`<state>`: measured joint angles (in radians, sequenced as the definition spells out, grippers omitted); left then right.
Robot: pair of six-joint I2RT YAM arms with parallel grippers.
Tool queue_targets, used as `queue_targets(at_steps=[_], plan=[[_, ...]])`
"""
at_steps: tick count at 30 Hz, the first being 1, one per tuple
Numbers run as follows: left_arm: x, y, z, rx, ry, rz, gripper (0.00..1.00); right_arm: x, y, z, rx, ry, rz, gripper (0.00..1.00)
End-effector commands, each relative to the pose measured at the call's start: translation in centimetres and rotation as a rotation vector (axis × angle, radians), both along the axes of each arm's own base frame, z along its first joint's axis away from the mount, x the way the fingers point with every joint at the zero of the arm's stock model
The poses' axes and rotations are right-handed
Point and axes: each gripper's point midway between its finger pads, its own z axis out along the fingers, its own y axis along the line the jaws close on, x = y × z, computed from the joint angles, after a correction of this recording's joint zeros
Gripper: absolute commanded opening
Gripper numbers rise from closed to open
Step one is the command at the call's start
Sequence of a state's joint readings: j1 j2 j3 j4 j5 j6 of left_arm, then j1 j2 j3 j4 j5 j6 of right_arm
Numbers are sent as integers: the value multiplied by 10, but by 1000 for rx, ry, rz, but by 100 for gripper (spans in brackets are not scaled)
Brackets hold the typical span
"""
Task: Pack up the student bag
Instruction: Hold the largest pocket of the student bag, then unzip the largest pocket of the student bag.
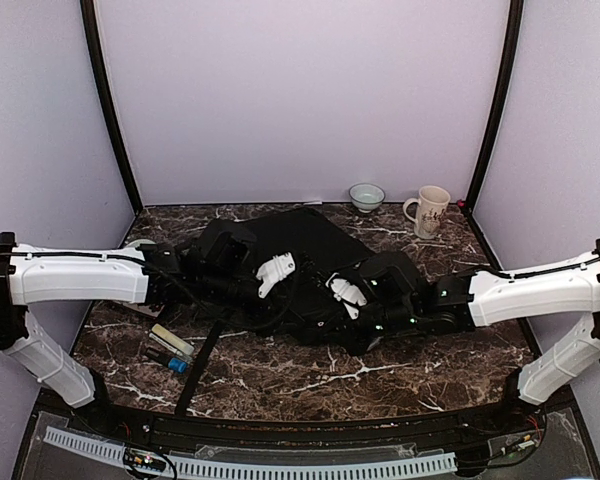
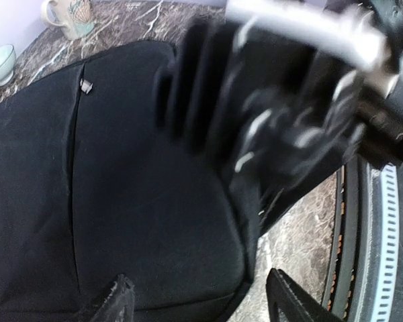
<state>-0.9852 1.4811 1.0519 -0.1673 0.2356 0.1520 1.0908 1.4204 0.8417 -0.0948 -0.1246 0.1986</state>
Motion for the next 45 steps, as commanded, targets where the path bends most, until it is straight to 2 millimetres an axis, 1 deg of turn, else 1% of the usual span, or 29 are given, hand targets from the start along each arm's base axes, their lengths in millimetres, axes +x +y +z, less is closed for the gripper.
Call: queue_targets(at_steps=[1, 3, 5, 7, 10, 11, 16, 19, 22, 25, 28, 32, 35, 37, 40, 42, 43, 45], plan=[[9, 3, -12, 32, -86, 2, 59, -5, 27, 65, 227, -54, 72, 0], [14, 4, -16, 60, -111, 10, 45, -6, 26, 66, 229, -52, 73, 0], [16, 5, -20, 84, -123, 9, 34, -6, 25, 69, 235, -53, 68, 0], [15, 7, -18, 91, -130, 1, 22, -4, 24, 68, 231, -55, 54, 0], [13, 13, -13, 99, -146, -4, 10, 2, 19, 64, 210, -59, 9, 0], [12, 17, -13, 111, -151, -1, 8, 5, 17, 63, 203, -64, -10, 0], [7, 41, -14, 171, -189, 9, 7, 9, 5, 51, 157, -55, -46, 0], [2, 53, -17, 202, -186, 10, 1, 11, -5, 38, 115, -33, -64, 0], [-2, 60, -20, 217, -177, 11, 0, 14, -14, 30, 88, -12, -71, 0], [-3, 63, -24, 246, -173, 2, 0, 15, -18, 30, 73, 0, -57, 0], [0, 68, -30, 315, -181, -3, 0, 10, -19, 28, 61, 24, -26, 0], [2, 72, -28, 331, -201, -1, 0, 5, -26, 19, 31, 40, -9, 0], [-1, 73, -19, 314, -193, -2, 2, 11, -29, 11, 24, 35, -30, 0], [-4, 80, -17, 327, -192, 6, 3, 17, -29, 7, 20, 38, -42, 0], [-7, 89, -15, 338, -189, 18, 3, 23, -23, 6, 12, 40, -23, 0], [-8, 89, -7, 315, -184, 35, 4, 23, -15, 6, 17, 45, 8, 0], [-7, 89, 0, 295, -181, 50, 6, 22, -11, 7, 23, 53, 25, 0], [-6, 85, 15, 246, -166, 91, 18, 20, 0, 10, 47, 71, 63, 0]])
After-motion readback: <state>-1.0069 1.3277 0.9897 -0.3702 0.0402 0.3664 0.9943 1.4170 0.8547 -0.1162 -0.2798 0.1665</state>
